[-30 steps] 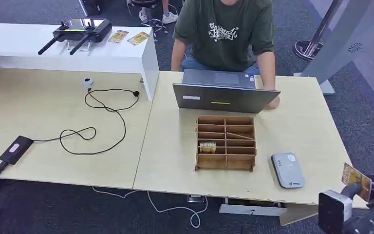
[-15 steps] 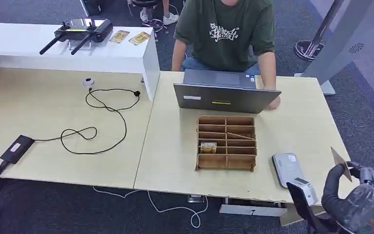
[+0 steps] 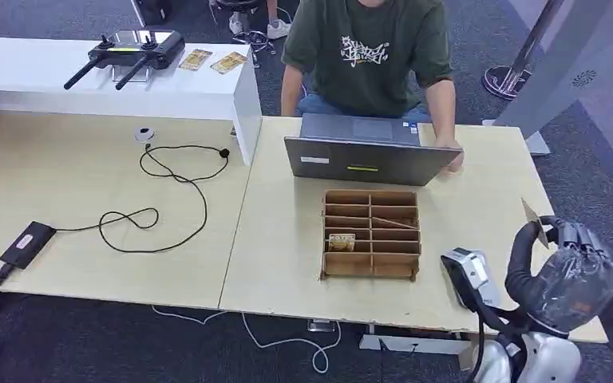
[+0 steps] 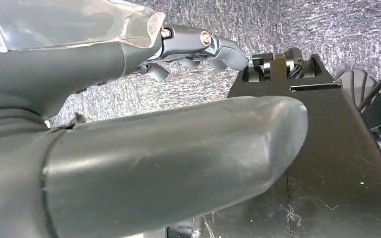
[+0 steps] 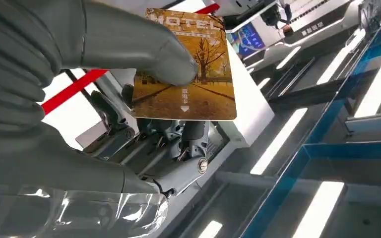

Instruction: Pass the card to the sensor for recognition and then transmit it.

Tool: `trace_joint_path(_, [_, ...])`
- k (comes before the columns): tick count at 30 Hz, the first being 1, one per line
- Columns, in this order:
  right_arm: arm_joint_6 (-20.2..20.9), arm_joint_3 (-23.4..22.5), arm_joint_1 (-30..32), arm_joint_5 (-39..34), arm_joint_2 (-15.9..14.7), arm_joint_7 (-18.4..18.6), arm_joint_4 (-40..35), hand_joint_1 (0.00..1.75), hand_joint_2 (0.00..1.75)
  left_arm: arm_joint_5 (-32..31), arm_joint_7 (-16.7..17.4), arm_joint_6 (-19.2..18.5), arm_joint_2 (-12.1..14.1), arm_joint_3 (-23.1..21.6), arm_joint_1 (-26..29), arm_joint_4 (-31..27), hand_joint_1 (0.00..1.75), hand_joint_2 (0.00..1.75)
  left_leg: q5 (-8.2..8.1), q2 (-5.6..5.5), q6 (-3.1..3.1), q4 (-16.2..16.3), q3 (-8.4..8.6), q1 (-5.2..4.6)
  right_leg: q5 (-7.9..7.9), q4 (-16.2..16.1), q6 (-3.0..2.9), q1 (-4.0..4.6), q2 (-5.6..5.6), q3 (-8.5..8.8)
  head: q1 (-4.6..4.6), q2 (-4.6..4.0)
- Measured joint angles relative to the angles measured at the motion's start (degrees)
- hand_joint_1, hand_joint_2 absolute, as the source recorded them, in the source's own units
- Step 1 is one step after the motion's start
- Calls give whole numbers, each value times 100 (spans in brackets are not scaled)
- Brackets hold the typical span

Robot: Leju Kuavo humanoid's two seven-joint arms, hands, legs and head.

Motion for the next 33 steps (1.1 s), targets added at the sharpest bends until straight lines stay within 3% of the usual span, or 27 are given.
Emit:
trace_joint_path(2, [0, 31, -28, 198, -2, 83, 28, 166, 175, 0, -15, 0, 0, -2, 0, 0, 0, 0, 0, 0, 0, 0, -1, 0, 0, 0, 0, 0, 0, 0, -2, 0])
trace_joint_path(6, [0, 292, -239, 859, -48, 607, 146, 164, 175, 0, -52, -15, 0, -59, -8, 0, 0, 0, 0, 3, 0, 0, 3, 0, 0, 0, 0, 0, 3, -1, 0, 0])
trace_joint_path(14, [0, 824, -1089, 876, -103, 975, 840, 168, 175, -33, -129, -105, 9, -131, -47, 0, 0, 0, 5, 6, -5, 0, 7, 0, 4, 4, -3, 0, 9, -1, -2, 0])
trace_joint_path(24, [4, 1436, -2374, 863, -168, 1158, 2451, 169, 175, -68, -234, -231, 13, -278, -141, 0, 0, 0, 6, 7, -6, 0, 7, 0, 4, 6, -3, 0, 10, -3, -4, 0])
trace_joint_path(33, [44, 1718, -3726, 865, -197, 1602, 4276, 166, 175, -50, -221, -396, 4, -383, -230, 0, 0, 0, 8, 7, -4, 2, 8, 0, 7, 6, -4, 0, 12, -5, -4, 0])
